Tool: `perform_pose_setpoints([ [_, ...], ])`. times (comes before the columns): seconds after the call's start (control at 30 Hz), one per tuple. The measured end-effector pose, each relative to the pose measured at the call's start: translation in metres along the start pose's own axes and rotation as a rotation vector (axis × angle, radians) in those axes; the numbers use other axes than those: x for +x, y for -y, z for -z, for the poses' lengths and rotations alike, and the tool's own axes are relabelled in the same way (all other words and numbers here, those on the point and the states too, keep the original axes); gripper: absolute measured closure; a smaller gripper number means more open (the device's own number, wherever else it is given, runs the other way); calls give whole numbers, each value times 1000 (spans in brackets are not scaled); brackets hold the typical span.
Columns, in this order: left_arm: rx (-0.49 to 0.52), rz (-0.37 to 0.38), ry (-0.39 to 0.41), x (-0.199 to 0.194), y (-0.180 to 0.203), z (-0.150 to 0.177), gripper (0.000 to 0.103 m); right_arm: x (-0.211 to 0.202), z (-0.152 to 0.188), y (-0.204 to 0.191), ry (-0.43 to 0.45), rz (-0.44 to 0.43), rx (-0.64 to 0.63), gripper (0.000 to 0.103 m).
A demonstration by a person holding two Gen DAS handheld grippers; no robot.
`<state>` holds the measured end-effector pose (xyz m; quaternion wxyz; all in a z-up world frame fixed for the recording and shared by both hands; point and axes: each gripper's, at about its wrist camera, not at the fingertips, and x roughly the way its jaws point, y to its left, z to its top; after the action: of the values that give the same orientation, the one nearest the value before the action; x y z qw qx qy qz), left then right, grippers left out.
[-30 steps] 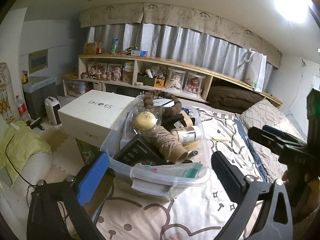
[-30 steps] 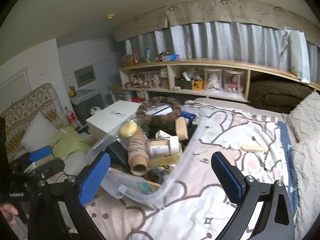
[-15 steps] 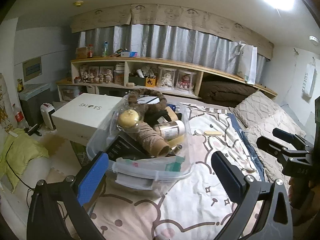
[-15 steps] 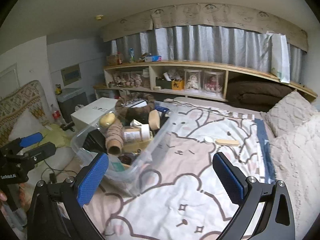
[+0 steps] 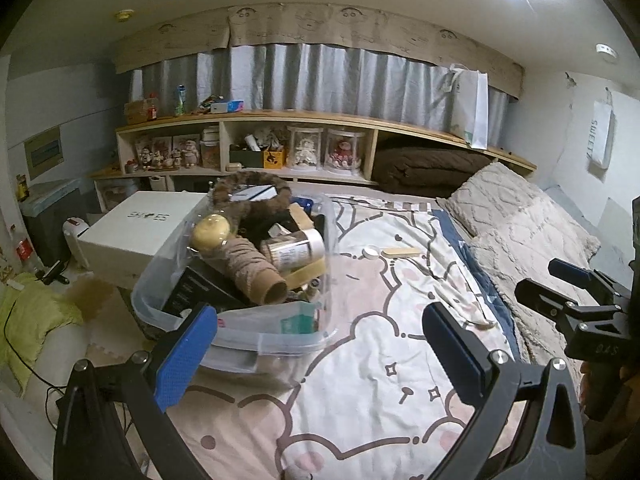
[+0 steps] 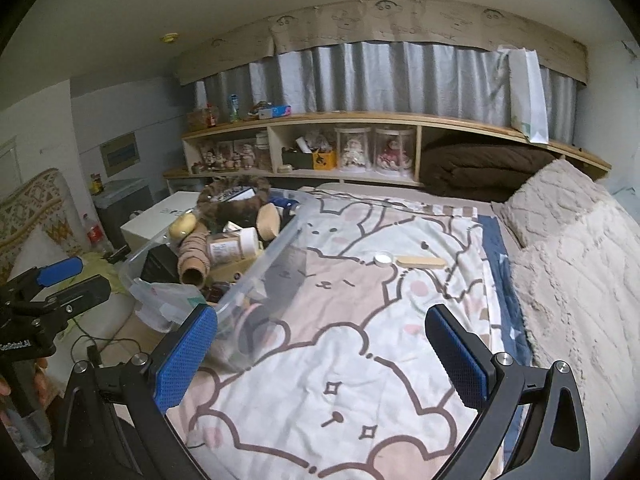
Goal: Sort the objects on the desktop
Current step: 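Withdraw both tools from the bin toward the bottle cap and wooden stick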
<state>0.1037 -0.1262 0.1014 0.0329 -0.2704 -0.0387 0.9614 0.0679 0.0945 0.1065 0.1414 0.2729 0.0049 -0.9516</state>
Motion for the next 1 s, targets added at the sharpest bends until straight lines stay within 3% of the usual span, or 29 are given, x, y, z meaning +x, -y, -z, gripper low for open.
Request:
perform_pose_setpoints([
  [0.43, 35, 37, -19, 16, 28, 2, 0, -1, 12, 24, -20, 7, 41, 0],
  [1.0, 88, 138, -51, 85, 87, -11, 0, 30, 20, 90, -97, 56, 149, 0],
])
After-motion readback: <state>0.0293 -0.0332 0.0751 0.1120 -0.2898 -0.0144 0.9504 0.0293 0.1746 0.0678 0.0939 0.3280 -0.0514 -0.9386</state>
